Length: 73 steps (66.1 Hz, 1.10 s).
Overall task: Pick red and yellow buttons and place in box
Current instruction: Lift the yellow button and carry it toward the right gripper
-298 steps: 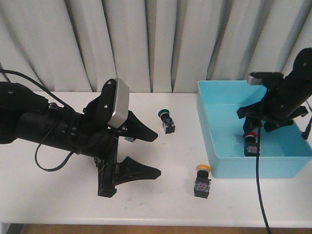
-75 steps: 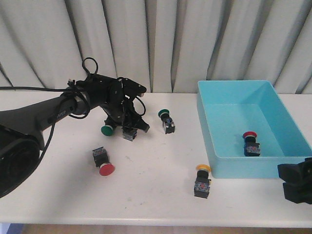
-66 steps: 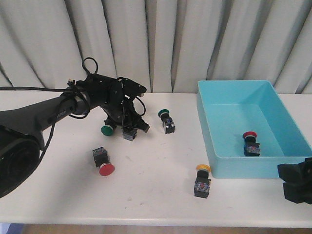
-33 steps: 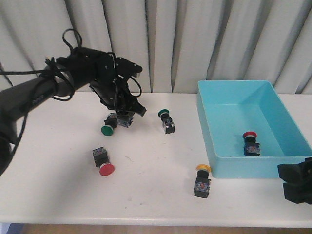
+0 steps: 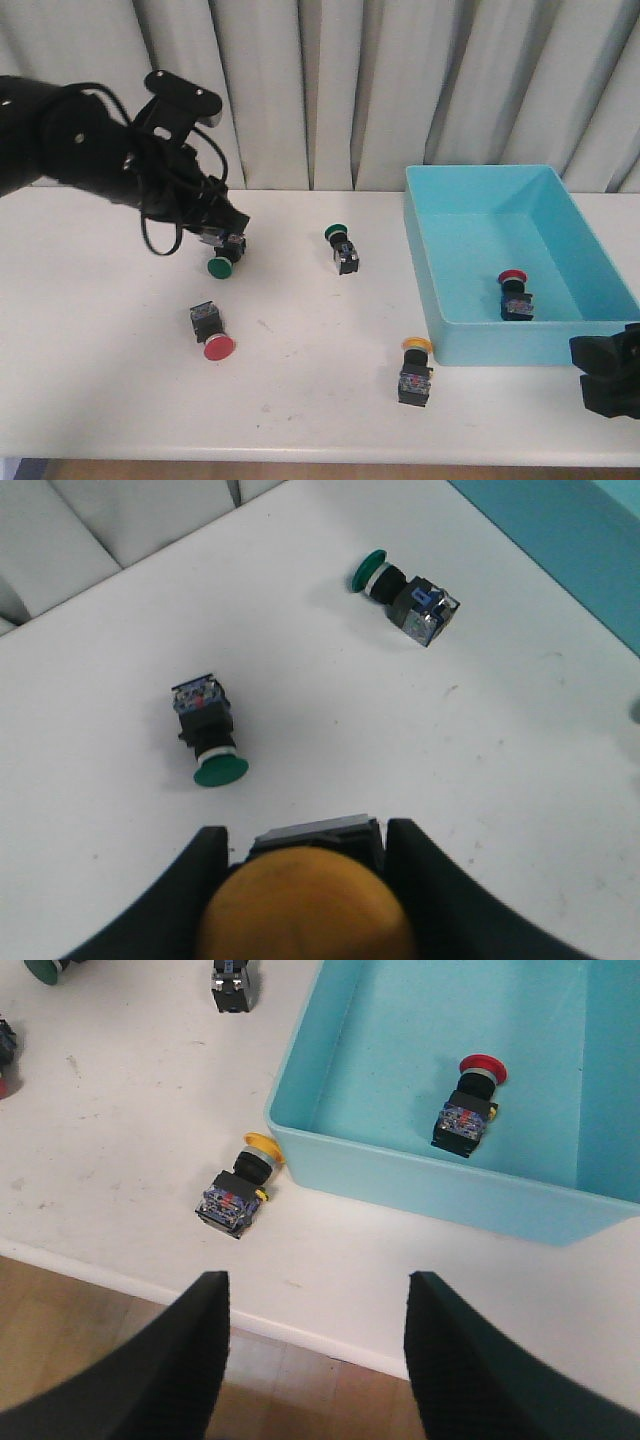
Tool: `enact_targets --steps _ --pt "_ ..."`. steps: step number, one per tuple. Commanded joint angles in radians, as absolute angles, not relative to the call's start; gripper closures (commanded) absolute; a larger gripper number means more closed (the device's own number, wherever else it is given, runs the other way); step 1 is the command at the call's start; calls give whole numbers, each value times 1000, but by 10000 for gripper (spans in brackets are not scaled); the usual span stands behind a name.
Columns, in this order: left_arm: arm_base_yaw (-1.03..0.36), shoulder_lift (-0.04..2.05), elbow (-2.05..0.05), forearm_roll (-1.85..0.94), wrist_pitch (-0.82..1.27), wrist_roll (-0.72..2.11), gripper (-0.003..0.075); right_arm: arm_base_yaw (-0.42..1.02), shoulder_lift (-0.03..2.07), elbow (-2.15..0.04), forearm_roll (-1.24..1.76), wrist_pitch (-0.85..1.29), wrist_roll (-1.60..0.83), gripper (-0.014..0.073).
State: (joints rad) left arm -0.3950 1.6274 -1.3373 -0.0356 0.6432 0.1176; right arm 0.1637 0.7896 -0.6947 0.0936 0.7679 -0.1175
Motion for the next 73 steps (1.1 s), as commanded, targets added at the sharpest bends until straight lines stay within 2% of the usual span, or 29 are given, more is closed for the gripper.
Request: enact_targets --steps 1,18,39,51,60,73 --pt "-398 1487 -1221 -47 516 108 517 166 784 -719 99 708 -125 211" --pt "-398 1371 -977 -58 452 108 517 166 784 -719 99 708 -125 211" --pt "-423 1372 -946 -193 349 124 517 166 784 -719 99 703 -125 211" --pt "-484 1372 -948 -347 318 265 517 166 784 -719 99 702 -125 211" --pt "-500 1372 -949 -564 328 436 517 166 784 -719 99 702 -125 211" --pt "-472 1396 -1000 -861 529 710 514 166 784 -719 99 706 -125 211"
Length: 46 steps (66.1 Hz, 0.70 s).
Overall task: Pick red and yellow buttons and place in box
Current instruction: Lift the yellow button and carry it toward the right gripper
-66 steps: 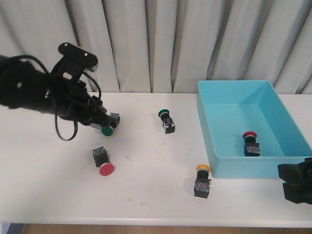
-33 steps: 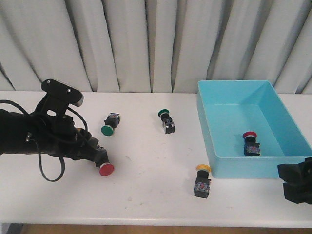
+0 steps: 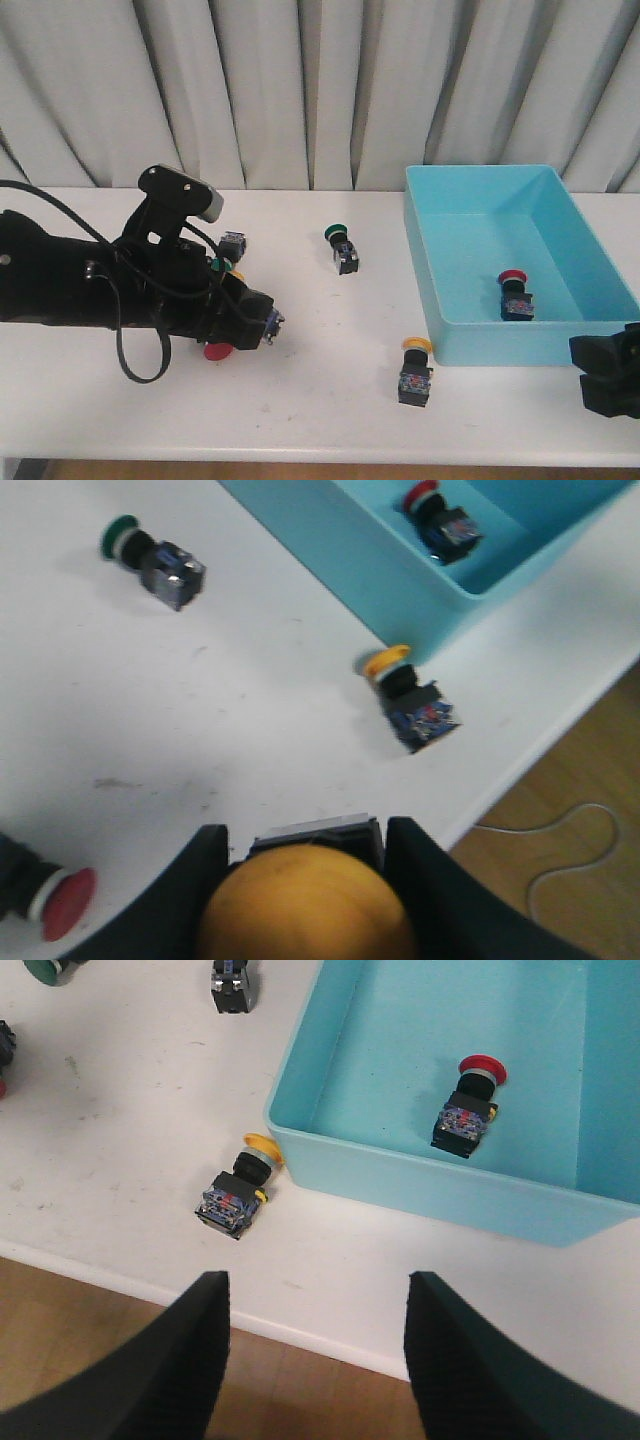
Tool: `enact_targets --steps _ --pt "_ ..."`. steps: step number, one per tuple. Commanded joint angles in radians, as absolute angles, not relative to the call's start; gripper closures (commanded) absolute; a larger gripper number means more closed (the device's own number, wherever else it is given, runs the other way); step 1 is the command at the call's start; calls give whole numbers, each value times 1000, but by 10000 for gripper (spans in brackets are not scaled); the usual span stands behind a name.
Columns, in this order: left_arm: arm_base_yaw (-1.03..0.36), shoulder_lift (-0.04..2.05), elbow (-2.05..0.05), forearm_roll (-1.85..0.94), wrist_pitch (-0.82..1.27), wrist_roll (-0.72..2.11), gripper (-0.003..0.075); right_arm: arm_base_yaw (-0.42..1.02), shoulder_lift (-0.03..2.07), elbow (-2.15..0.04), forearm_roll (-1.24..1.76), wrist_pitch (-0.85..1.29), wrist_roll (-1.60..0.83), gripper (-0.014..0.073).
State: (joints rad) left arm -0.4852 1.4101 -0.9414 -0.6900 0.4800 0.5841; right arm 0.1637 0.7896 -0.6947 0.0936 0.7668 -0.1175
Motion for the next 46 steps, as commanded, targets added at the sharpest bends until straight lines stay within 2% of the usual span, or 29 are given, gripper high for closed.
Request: enact_targets --steps 1,26,46 --pt "-469 1401 -1005 -879 539 725 514 166 784 -719 99 706 -125 211" --pt "-404 1532 -1028 -1380 772 1120 511 166 784 -719 99 734 -126 211" --pt "-404 1535 -1028 -1547 909 1230 511 166 784 -719 99 773 -188 207"
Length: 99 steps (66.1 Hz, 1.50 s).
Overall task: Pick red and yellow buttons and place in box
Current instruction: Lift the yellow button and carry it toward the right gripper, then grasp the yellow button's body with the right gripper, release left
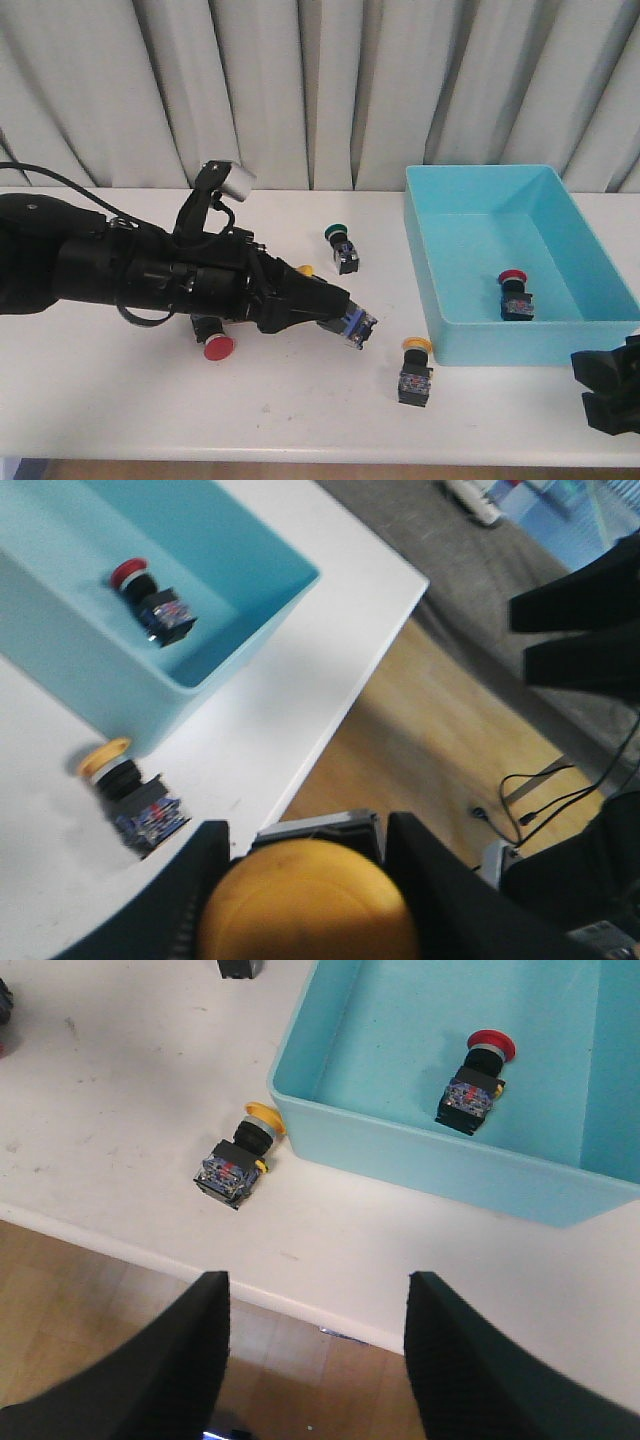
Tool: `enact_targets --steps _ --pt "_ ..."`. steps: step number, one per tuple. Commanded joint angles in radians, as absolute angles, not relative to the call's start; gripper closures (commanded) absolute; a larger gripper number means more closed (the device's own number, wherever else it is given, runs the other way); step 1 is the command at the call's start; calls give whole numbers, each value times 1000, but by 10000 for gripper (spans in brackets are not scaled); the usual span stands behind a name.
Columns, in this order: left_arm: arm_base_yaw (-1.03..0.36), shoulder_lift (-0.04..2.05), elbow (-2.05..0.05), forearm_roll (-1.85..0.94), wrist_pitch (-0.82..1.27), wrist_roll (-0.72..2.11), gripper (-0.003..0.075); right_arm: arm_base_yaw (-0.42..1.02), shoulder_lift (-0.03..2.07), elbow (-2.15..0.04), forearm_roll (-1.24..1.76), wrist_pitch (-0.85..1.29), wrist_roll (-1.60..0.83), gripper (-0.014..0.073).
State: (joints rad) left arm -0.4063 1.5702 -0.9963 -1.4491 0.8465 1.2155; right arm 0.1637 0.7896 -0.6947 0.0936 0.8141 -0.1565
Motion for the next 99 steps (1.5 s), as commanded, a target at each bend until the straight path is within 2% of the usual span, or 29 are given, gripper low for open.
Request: enact_targets --steps 1,8,24,41,49,58,67,83,99 --pt "-404 1535 -1028 -1549 913 1230 511 166 784 -719 99 776 -192 205" --pt "-404 1535 -1028 -1552 918 1230 511 166 784 -719 109 779 -262 171" --pt "-404 1535 -1028 -1581 918 1230 511 166 866 -719 206 764 -555 34" --pt "-404 1535 -1028 -1603 916 1230 511 166 1065 -722 496 672 -955 32" --pt "-404 1535 -1028 -1603 912 1230 511 166 1099 -734 717 696 -1192 32" --pt "-404 1535 -1028 -1603 912 1230 511 175 1110 -764 873 698 -1355 50" --pt "-404 1535 -1028 -1603 912 1230 511 285 1144 -809 833 632 -1352 84" --pt "-404 1535 -1028 -1603 914 1230 511 489 1263 -899 673 540 -1224 86" --pt "-404 1535 -1028 -1603 915 1230 511 534 1287 -929 660 489 -1201 99"
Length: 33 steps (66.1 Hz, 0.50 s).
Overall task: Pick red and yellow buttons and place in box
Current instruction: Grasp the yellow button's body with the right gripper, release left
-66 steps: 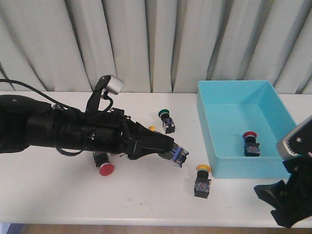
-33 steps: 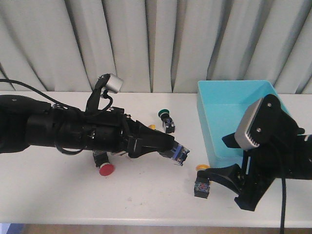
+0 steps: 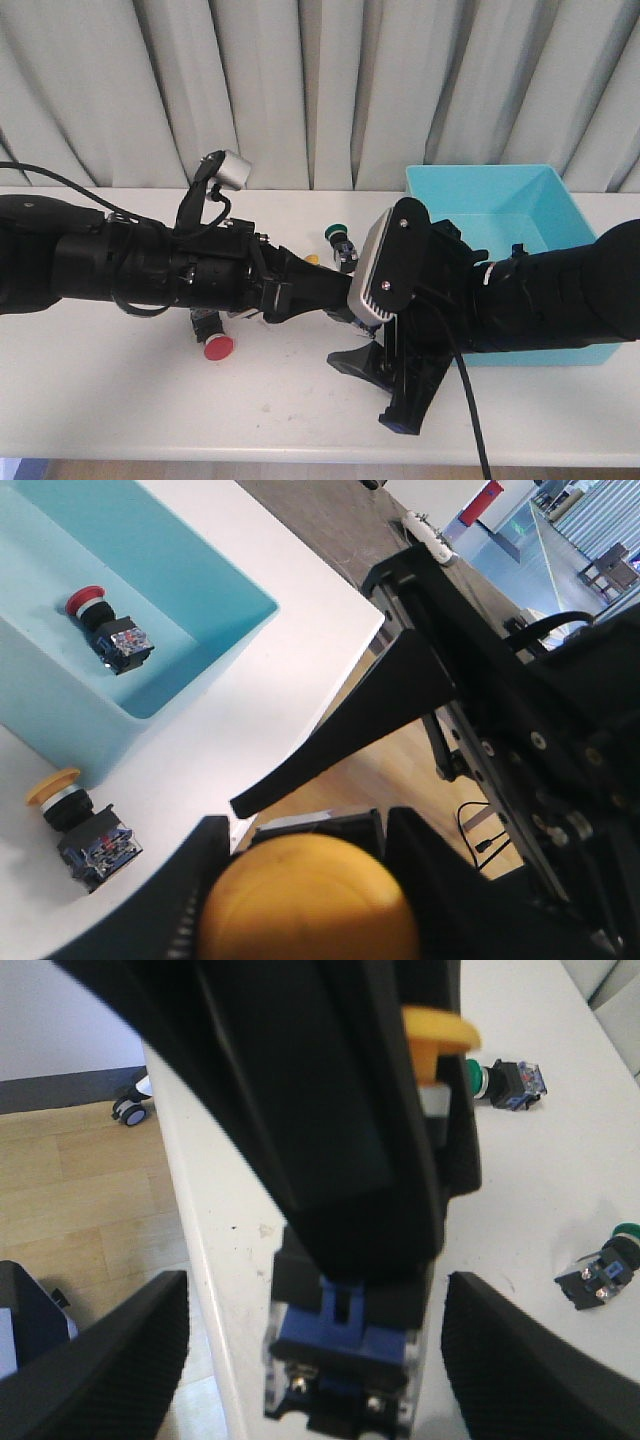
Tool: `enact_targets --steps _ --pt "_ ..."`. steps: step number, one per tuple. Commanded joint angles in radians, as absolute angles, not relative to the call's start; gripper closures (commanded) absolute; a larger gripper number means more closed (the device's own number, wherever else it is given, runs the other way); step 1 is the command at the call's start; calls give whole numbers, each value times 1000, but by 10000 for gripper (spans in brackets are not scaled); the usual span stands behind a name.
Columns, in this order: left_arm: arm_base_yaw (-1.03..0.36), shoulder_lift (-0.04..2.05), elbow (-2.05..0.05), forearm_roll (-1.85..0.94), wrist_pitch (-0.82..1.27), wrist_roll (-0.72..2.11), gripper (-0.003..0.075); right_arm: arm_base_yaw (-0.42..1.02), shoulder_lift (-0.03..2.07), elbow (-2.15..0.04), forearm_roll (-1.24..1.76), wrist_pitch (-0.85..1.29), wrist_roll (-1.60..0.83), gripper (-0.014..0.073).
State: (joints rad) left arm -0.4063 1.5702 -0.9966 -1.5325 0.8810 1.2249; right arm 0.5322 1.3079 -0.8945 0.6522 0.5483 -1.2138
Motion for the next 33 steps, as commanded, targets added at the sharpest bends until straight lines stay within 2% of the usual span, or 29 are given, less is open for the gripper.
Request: enact_targets --steps 1,14,33 --pt "-404 1535 -1028 -1603 915 1230 511 534 1287 -929 659 488 -1201 102" --pt "-404 1535 -1028 -1603 915 1230 511 534 1287 -929 653 492 -1202 160" --pt "-404 1535 -1028 -1603 915 1230 511 534 1287 -929 654 494 -1202 338"
